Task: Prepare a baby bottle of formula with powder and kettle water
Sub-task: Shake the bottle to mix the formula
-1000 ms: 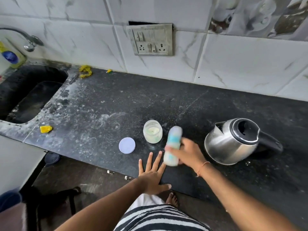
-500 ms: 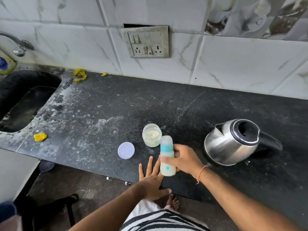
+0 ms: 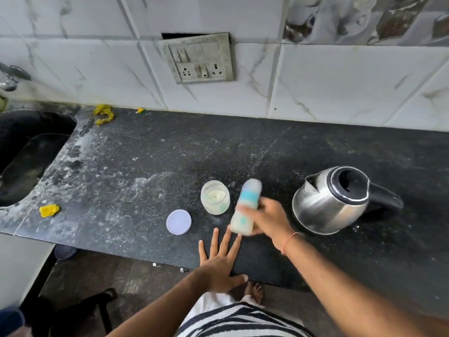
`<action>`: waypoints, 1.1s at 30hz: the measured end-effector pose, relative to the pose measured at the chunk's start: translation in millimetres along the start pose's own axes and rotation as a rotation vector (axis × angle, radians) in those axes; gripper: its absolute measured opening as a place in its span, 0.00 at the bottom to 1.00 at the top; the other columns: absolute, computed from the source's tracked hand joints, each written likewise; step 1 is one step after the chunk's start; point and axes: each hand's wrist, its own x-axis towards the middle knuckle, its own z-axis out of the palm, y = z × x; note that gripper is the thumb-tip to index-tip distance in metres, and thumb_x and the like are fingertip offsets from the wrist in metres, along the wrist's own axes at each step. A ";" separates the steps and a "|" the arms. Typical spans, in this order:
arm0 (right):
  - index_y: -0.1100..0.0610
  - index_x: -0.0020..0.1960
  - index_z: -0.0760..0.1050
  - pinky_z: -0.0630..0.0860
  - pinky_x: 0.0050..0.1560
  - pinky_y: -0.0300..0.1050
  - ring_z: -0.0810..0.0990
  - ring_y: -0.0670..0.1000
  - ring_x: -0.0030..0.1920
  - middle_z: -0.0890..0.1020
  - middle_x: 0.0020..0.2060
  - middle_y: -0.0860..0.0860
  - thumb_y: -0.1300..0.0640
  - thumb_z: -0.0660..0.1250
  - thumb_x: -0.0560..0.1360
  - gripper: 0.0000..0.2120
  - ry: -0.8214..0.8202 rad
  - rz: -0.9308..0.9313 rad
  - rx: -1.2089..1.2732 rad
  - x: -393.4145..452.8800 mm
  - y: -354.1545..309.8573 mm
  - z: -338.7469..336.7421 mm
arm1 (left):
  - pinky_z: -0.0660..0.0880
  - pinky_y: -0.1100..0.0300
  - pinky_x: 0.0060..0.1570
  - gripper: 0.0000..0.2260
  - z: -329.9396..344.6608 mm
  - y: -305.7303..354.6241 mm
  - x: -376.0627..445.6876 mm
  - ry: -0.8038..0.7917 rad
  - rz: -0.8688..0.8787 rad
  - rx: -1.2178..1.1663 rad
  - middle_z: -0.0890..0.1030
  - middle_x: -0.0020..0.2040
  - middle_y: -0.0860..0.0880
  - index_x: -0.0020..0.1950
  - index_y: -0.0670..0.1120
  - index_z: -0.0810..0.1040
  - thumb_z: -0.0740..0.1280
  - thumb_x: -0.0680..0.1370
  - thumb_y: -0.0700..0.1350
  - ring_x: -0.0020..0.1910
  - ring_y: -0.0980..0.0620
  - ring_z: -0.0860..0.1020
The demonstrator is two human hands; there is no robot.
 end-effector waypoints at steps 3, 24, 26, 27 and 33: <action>0.57 0.63 0.84 0.88 0.40 0.53 0.91 0.54 0.50 0.90 0.52 0.56 0.49 0.81 0.75 0.20 0.106 0.022 0.166 8.8 -6.6 -5.4 | 0.26 0.24 0.77 0.52 0.3 4.9 1.5 0.011 0.011 -0.029 0.15 0.79 0.56 0.84 0.61 0.24 0.64 0.80 0.71 0.78 0.41 0.16; 0.55 0.58 0.84 0.88 0.40 0.53 0.90 0.55 0.52 0.90 0.54 0.57 0.49 0.82 0.75 0.16 0.166 -0.028 0.178 28.4 -29.1 -9.9 | 0.28 0.24 0.77 0.53 -3.1 3.1 -0.2 0.007 0.024 -0.024 0.16 0.80 0.56 0.84 0.61 0.25 0.66 0.80 0.68 0.78 0.41 0.16; 0.51 0.55 0.85 0.89 0.40 0.55 0.91 0.52 0.49 0.91 0.50 0.54 0.46 0.85 0.70 0.18 -0.021 -0.004 -0.029 20.0 -31.4 -6.3 | 0.28 0.24 0.78 0.53 -5.1 2.2 -1.5 0.009 0.015 -0.018 0.16 0.80 0.54 0.85 0.61 0.25 0.66 0.80 0.68 0.79 0.40 0.17; 0.51 0.56 0.86 0.89 0.40 0.55 0.91 0.51 0.47 0.91 0.48 0.53 0.45 0.86 0.68 0.21 -0.077 0.011 -0.143 15.5 -25.6 -5.0 | 0.28 0.24 0.78 0.52 -5.8 1.0 -2.1 -0.002 0.015 -0.007 0.15 0.79 0.54 0.85 0.60 0.25 0.66 0.81 0.68 0.79 0.40 0.17; 0.53 0.61 0.84 0.89 0.45 0.60 0.91 0.54 0.49 0.90 0.51 0.54 0.47 0.83 0.74 0.20 -0.046 -0.004 -0.044 17.2 -35.5 -6.0 | 0.28 0.24 0.77 0.52 -6.7 2.6 -1.1 0.004 0.024 -0.030 0.16 0.80 0.54 0.84 0.62 0.25 0.66 0.80 0.67 0.78 0.40 0.17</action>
